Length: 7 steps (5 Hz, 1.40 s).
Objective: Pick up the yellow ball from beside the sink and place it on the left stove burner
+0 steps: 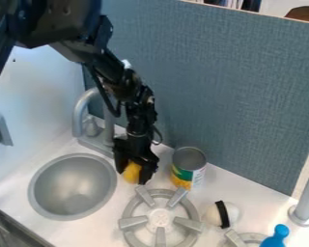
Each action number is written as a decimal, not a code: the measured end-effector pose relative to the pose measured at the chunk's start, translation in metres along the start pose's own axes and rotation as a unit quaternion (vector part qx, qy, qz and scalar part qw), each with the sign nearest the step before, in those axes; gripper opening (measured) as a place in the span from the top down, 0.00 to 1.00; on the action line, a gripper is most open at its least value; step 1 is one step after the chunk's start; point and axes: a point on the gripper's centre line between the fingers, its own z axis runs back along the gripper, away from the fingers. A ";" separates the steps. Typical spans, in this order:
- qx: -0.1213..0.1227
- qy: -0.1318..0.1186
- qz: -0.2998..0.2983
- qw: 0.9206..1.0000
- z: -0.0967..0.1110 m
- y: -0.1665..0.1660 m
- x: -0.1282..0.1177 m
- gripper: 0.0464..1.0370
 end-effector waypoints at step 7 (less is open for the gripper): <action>0.002 -0.004 -0.141 0.990 0.047 -0.067 -0.051 0.33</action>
